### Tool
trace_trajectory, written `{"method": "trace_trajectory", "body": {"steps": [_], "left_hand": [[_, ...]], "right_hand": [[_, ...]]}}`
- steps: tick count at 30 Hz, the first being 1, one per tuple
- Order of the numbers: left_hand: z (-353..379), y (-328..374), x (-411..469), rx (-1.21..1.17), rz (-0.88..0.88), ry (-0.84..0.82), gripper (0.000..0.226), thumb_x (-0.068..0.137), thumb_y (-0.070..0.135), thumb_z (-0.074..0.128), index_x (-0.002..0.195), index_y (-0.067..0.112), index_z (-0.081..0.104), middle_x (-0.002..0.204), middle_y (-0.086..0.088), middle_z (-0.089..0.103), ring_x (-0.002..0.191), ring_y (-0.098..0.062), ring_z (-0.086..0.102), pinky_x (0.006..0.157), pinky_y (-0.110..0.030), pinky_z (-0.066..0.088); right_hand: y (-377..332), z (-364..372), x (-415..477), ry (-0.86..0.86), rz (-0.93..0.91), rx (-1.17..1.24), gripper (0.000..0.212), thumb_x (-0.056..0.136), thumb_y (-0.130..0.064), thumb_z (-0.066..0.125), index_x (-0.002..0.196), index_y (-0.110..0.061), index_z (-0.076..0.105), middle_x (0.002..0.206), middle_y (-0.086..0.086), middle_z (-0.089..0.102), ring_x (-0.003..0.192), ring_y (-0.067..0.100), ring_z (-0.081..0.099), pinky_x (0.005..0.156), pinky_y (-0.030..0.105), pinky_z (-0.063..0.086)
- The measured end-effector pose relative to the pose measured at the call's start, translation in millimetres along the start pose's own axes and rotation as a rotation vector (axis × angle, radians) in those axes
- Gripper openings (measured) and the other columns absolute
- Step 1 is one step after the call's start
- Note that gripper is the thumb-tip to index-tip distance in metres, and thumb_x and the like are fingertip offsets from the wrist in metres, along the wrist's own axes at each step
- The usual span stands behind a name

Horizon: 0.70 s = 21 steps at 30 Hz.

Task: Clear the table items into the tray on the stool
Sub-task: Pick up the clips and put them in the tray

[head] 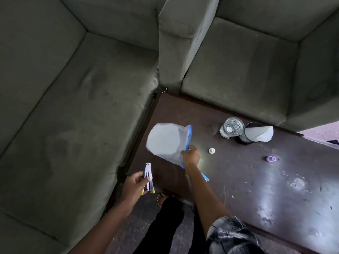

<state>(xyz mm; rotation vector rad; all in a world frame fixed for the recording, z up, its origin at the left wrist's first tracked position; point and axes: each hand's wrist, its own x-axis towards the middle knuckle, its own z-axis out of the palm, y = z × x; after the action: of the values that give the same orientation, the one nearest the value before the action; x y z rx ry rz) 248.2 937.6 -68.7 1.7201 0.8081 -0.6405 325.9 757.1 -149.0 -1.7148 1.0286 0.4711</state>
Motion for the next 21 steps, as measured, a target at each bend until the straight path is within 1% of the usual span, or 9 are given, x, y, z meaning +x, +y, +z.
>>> {"method": "trace_trajectory", "body": {"steps": [4,5,7,9,11,14,16,18,21], "left_hand": [[0,3,6,-0.030,0.023,-0.007,0.010,0.088,0.003,0.057,0.090,0.012,0.063,0.071,-0.001,0.064,0.062,-0.010,0.059,0.048,-0.016,0.052],[1,2,6,-0.034,0.025,-0.007,0.012,0.088,0.003,0.057,0.086,0.014,0.063,0.067,0.004,0.066,0.060,-0.007,0.059,0.048,-0.016,0.052],[2,0,5,-0.037,0.022,-0.012,0.017,0.088,0.003,0.057,0.082,0.018,0.062,0.059,0.011,0.066,0.056,-0.004,0.061,0.051,-0.020,0.054],[5,-1,3,-0.032,0.015,-0.028,0.013,0.088,0.004,0.057,0.087,0.016,0.062,0.067,0.006,0.067,0.063,-0.009,0.062,0.059,-0.027,0.054],[7,1,0,-0.038,0.018,-0.033,0.014,0.088,0.005,0.059,0.086,0.018,0.062,0.075,0.000,0.065,0.070,-0.014,0.061,0.063,-0.030,0.055],[10,1,-4,-0.045,0.036,-0.045,0.013,0.088,0.007,0.059,0.087,0.019,0.062,0.079,0.001,0.066,0.070,-0.011,0.060,0.056,-0.022,0.054],[10,1,-7,-0.044,0.037,-0.064,0.011,0.089,0.008,0.057,0.093,0.017,0.062,0.084,0.000,0.068,0.074,-0.011,0.062,0.057,-0.020,0.054],[11,1,-11,-0.035,0.038,-0.077,0.013,0.089,0.008,0.057,0.100,0.014,0.062,0.090,-0.004,0.069,0.076,-0.012,0.063,0.058,-0.021,0.054],[14,2,-19,-0.023,0.046,-0.082,0.015,0.088,0.008,0.059,0.102,0.012,0.061,0.094,-0.009,0.068,0.074,-0.012,0.062,0.059,-0.022,0.051]], "right_hand": [[18,-15,29,-0.005,0.017,-0.119,0.026,0.077,0.000,0.053,0.100,-0.006,0.062,0.101,0.017,0.065,0.095,0.030,0.061,0.069,0.026,0.042],[26,-21,33,-0.009,0.024,-0.181,0.025,0.077,-0.002,0.052,0.099,-0.007,0.061,0.101,0.017,0.063,0.098,0.029,0.060,0.072,0.026,0.044],[46,-31,30,0.015,0.019,-0.397,0.030,0.080,-0.008,0.049,0.108,-0.009,0.060,0.116,0.016,0.061,0.111,0.032,0.055,0.087,0.032,0.045],[72,-40,18,0.010,0.009,-0.640,0.037,0.079,-0.020,0.052,0.116,-0.016,0.055,0.125,0.012,0.051,0.119,0.034,0.046,0.094,0.039,0.042],[100,-45,4,-0.048,-0.011,-0.758,0.045,0.079,-0.028,0.057,0.122,-0.020,0.047,0.127,0.010,0.039,0.119,0.033,0.041,0.092,0.043,0.042],[128,-46,-4,-0.077,-0.026,-0.773,0.037,0.086,-0.022,0.052,0.123,-0.019,0.047,0.127,0.012,0.042,0.114,0.035,0.049,0.088,0.042,0.046],[128,-49,-6,-0.058,0.003,-0.694,0.028,0.087,-0.021,0.049,0.114,-0.017,0.058,0.123,0.014,0.052,0.108,0.033,0.057,0.087,0.038,0.046],[127,-54,-11,-0.017,0.016,-0.618,0.023,0.086,-0.014,0.047,0.102,-0.013,0.064,0.117,0.014,0.058,0.103,0.032,0.060,0.086,0.035,0.046],[134,-58,-21,-0.018,0.032,-0.591,0.023,0.082,-0.014,0.056,0.104,-0.014,0.061,0.118,0.013,0.052,0.099,0.032,0.061,0.086,0.035,0.049]]}}
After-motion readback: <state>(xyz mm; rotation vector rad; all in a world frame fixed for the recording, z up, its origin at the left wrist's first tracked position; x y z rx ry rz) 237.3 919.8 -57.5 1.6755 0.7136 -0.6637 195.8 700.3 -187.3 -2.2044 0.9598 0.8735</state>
